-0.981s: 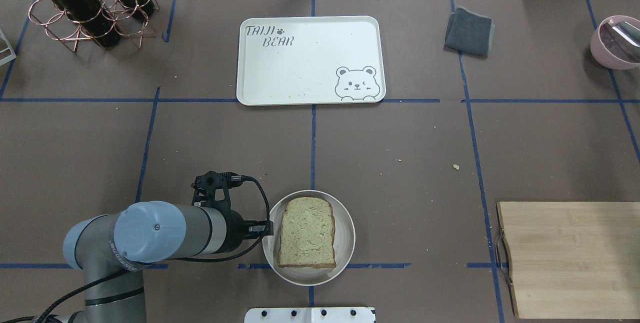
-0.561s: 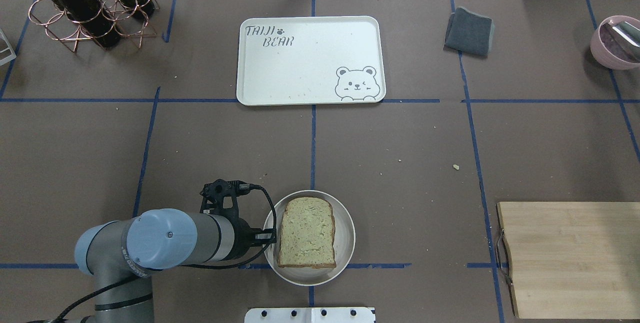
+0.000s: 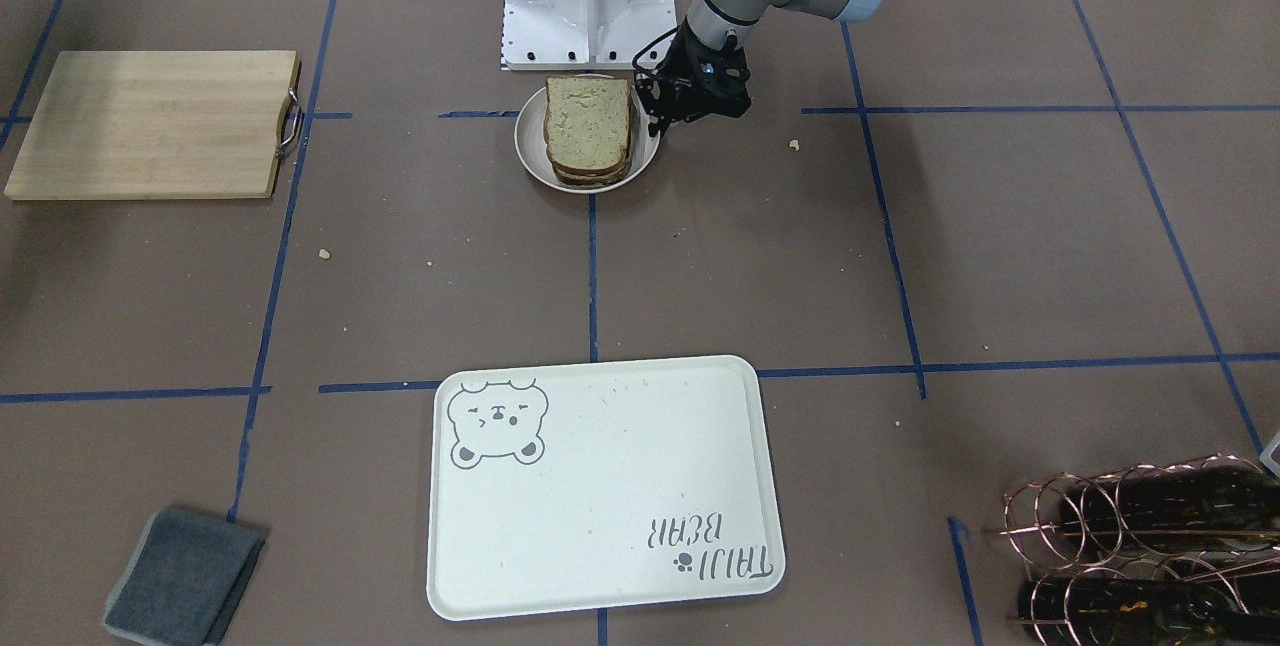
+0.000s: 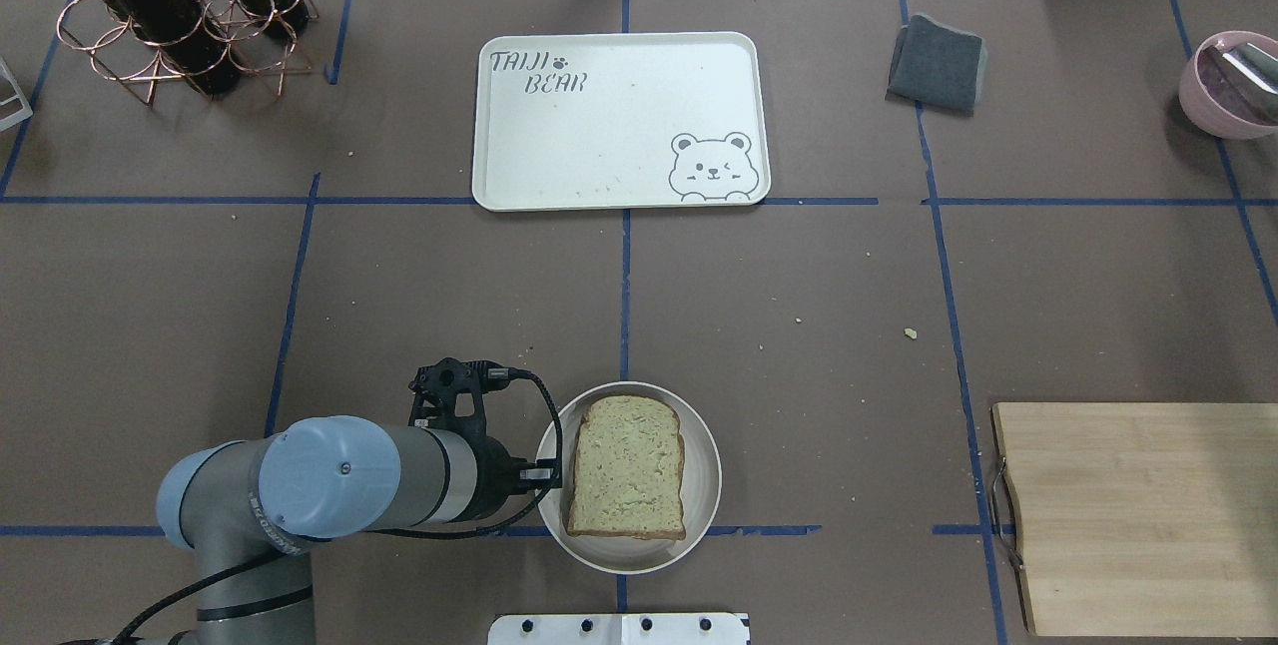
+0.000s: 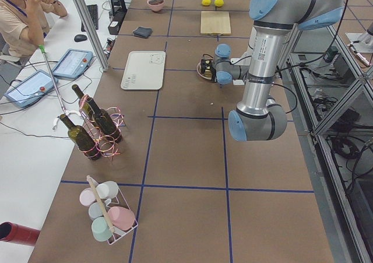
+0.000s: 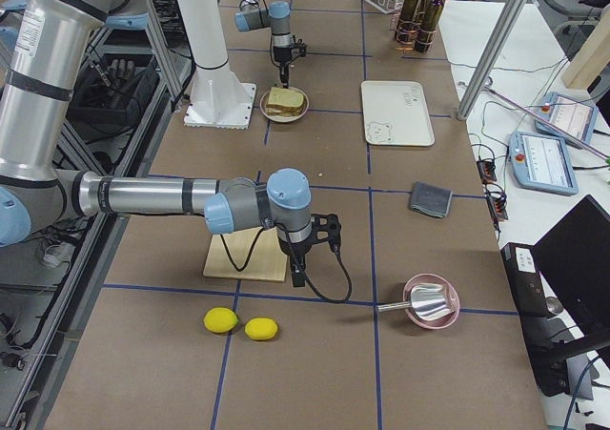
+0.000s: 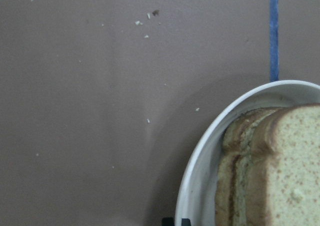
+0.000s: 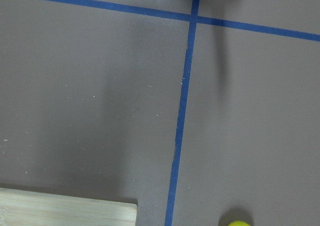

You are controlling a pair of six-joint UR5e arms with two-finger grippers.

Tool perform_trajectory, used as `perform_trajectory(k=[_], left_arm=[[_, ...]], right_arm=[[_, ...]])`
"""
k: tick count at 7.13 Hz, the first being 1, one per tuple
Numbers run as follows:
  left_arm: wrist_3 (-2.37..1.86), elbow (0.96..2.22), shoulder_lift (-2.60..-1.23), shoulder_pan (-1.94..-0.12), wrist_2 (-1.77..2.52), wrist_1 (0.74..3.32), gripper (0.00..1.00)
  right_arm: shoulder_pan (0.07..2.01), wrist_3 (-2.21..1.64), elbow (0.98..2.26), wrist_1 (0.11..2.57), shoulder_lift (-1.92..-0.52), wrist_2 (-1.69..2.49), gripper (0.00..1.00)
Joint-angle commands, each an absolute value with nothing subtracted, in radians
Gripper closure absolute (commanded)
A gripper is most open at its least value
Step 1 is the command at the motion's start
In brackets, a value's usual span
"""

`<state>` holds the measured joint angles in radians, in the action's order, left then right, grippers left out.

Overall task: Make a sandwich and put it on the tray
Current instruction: 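Move the left gripper to the plate rim and grasp it, then carry the plate with the left gripper onto the white tray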

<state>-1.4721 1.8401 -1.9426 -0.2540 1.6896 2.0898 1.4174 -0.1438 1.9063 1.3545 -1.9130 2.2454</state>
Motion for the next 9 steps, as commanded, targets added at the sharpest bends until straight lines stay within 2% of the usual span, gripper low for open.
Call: perform_trajectory(k=[1,2,3,5,7,8,9], left_arm=[[-1.401,1.829,-1.989,-0.401,1.806,2.076,1.00],[-1.319,1.812,-2.020,-0.501,1.859,2.056,1.00],[-1.251,1.731,-2.102,-0.597,1.911,2.025,1.00],[-1.124,1.457,-2.303,-0.725,1.940,2.034,1.00],[-1.046,1.186,-2.429,-0.791,1.967,2.119,1.00],[-1.045,1.093,-2.434,-0.792,1.960,2.232,1.00],[-1.043,1.063,-2.439,-0.787,1.957,2.241,1.00]], right_arm=[[1.419,-0.143,1.904,1.355,-1.910,2.244,0.00],[1.417,-0.143,1.888,1.355,-1.908,2.246,0.00],[1.419,-0.141,1.884,1.355,-1.910,2.246,0.00],[1.419,-0.141,1.884,1.353,-1.910,2.246,0.00],[1.419,-0.141,1.884,1.355,-1.911,2.246,0.00],[1.419,-0.141,1.884,1.355,-1.913,2.246,0.00],[1.419,-0.141,1.884,1.355,-1.913,2.247,0.00]])
